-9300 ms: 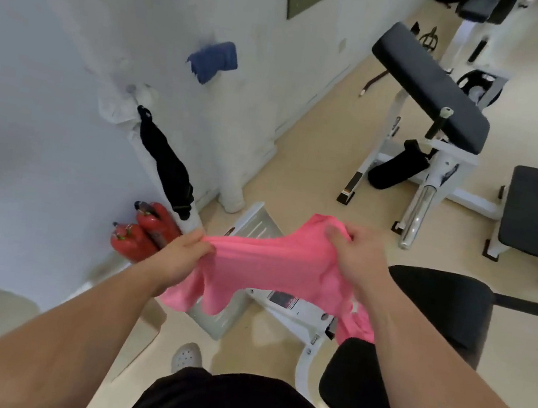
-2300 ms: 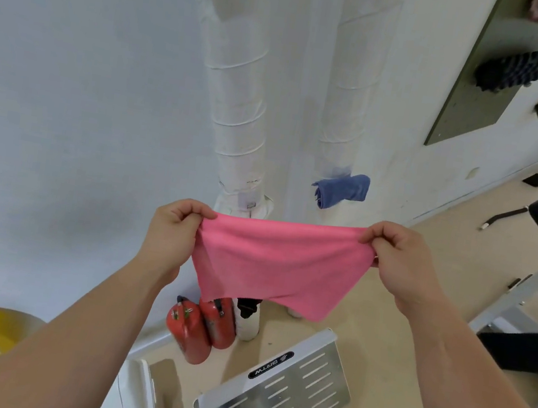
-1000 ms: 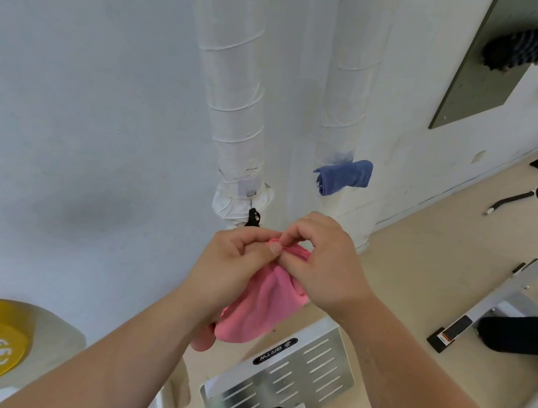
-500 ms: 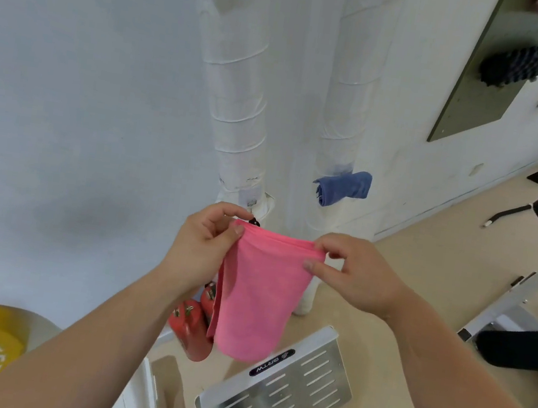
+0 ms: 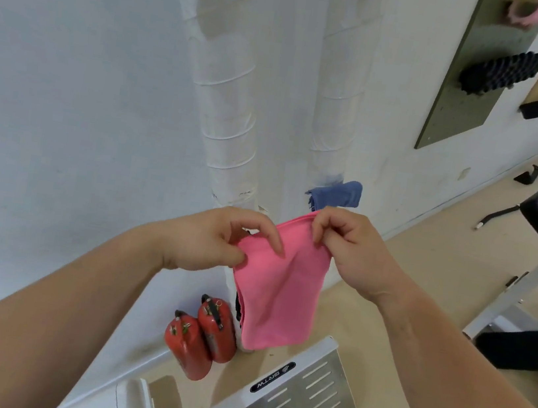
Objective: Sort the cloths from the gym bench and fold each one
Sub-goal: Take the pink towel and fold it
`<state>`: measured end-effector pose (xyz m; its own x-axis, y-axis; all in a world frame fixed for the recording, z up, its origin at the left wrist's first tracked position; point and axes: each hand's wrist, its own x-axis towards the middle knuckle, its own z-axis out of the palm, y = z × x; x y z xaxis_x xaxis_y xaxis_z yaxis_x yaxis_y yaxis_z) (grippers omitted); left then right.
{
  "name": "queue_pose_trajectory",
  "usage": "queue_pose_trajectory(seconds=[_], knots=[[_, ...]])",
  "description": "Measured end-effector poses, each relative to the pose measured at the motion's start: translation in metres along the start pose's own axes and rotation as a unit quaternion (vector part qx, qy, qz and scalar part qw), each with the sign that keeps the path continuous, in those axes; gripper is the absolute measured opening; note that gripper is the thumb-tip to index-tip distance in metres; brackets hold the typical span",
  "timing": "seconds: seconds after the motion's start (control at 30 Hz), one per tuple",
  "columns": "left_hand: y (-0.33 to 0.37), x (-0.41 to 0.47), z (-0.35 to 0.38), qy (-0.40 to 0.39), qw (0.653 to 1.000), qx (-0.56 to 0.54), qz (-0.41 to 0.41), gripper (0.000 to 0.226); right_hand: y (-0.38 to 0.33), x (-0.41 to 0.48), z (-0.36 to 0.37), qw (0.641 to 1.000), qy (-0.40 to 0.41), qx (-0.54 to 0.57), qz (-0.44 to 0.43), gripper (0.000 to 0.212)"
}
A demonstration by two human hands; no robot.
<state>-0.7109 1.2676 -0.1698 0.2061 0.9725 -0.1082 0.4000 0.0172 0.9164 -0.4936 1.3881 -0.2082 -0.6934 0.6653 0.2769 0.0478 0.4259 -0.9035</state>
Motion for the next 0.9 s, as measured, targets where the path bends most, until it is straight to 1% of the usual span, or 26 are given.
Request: queue_pose_trajectory(seconds=[0.07, 0.1, 0.13, 0.2, 0.3, 0.33, 0.4, 0.5, 0.6, 0.73, 0.83, 0.9], knots=[[0.008, 0.008, -0.007, -0.078, 0.997, 0.018, -0.021, 0.058, -0.001, -0.001, 0.000, 1.000, -0.022, -0.004, 0.002, 0.051], [0.012, 0.012, -0.009, -0.103, 0.994, 0.027, -0.032, 0.058, -0.002, -0.001, -0.001, 1.000, -0.030, -0.006, 0.001, 0.051], [0.015, 0.016, -0.009, -0.116, 0.992, 0.035, -0.043, 0.055, -0.002, 0.000, -0.001, 0.999, -0.036, -0.006, 0.000, 0.051], [0.020, 0.023, -0.006, -0.114, 0.991, 0.042, -0.062, 0.043, -0.001, -0.001, -0.001, 0.999, -0.041, 0.006, 0.004, 0.049], [0.018, 0.035, 0.001, -0.052, 0.994, 0.058, -0.074, 0.029, 0.004, -0.002, -0.002, 0.998, -0.032, 0.052, 0.025, 0.046], [0.016, 0.038, 0.003, -0.029, 0.995, 0.065, -0.076, 0.029, 0.008, -0.003, -0.003, 0.996, -0.032, 0.068, 0.039, 0.044], [0.012, 0.042, 0.007, 0.002, 0.995, 0.061, -0.074, 0.041, 0.022, -0.007, -0.005, 0.993, -0.053, 0.079, 0.072, 0.036], [0.010, 0.047, 0.011, 0.082, 0.993, 0.019, -0.079, 0.054, 0.053, -0.019, 0.003, 0.981, -0.128, 0.084, 0.119, 0.036], [0.008, 0.049, 0.006, 0.131, 0.988, -0.003, -0.081, 0.052, 0.074, -0.028, 0.028, 0.971, -0.171, 0.073, 0.148, 0.027], [0.004, 0.043, -0.008, 0.188, 0.979, -0.030, -0.074, 0.054, 0.092, -0.029, 0.058, 0.964, -0.193, 0.064, 0.169, 0.028], [-0.008, 0.036, -0.025, 0.253, 0.964, -0.023, -0.079, 0.054, 0.098, -0.029, 0.064, 0.963, -0.187, 0.072, 0.180, 0.024], [-0.023, 0.027, -0.037, 0.290, 0.951, 0.000, -0.105, 0.053, 0.099, -0.028, 0.063, 0.965, -0.187, 0.035, 0.180, 0.023]])
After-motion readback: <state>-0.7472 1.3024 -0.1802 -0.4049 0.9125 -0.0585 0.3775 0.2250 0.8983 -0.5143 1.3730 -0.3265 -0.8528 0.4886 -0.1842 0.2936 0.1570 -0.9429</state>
